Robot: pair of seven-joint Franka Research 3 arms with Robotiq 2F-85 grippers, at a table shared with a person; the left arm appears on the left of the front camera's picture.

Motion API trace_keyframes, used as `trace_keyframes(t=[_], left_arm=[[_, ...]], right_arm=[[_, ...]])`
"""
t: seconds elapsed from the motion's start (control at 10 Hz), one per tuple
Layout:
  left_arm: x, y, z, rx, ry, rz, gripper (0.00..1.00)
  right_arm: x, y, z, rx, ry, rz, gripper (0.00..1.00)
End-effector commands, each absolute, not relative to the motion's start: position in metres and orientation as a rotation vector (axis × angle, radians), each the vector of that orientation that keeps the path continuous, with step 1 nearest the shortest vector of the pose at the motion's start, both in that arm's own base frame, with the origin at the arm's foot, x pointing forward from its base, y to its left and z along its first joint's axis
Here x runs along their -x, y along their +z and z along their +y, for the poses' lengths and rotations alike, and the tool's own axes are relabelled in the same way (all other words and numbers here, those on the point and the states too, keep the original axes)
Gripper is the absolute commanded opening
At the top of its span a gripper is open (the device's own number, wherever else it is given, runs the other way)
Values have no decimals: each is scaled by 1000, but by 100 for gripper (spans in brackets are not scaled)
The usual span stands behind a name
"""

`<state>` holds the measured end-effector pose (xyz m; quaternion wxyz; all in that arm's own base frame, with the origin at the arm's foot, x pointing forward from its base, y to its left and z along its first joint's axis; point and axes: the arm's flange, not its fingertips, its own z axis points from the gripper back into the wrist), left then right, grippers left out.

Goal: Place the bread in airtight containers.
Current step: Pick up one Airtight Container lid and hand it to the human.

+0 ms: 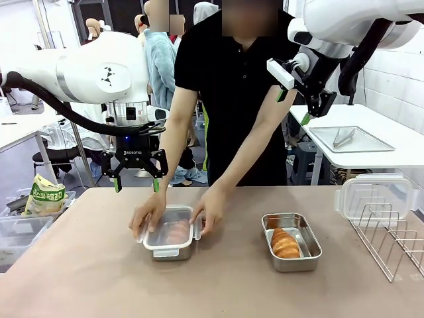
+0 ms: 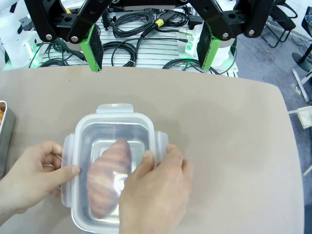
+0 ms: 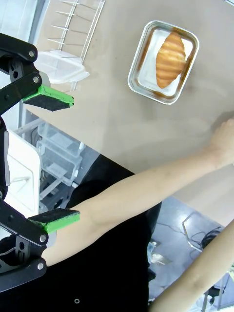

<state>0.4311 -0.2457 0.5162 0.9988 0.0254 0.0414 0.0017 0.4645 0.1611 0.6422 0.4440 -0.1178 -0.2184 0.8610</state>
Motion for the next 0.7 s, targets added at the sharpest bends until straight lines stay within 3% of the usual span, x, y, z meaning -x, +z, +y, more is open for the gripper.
trace_keyframes(t=[0.0,0.6], left_arm=[[-430,518,-244,-52,6,87,100],[-430,518,-244,-52,6,87,100]], right_arm=[[-464,643,160,290,2132,-544,100],[-464,643,160,290,2132,-544,100]])
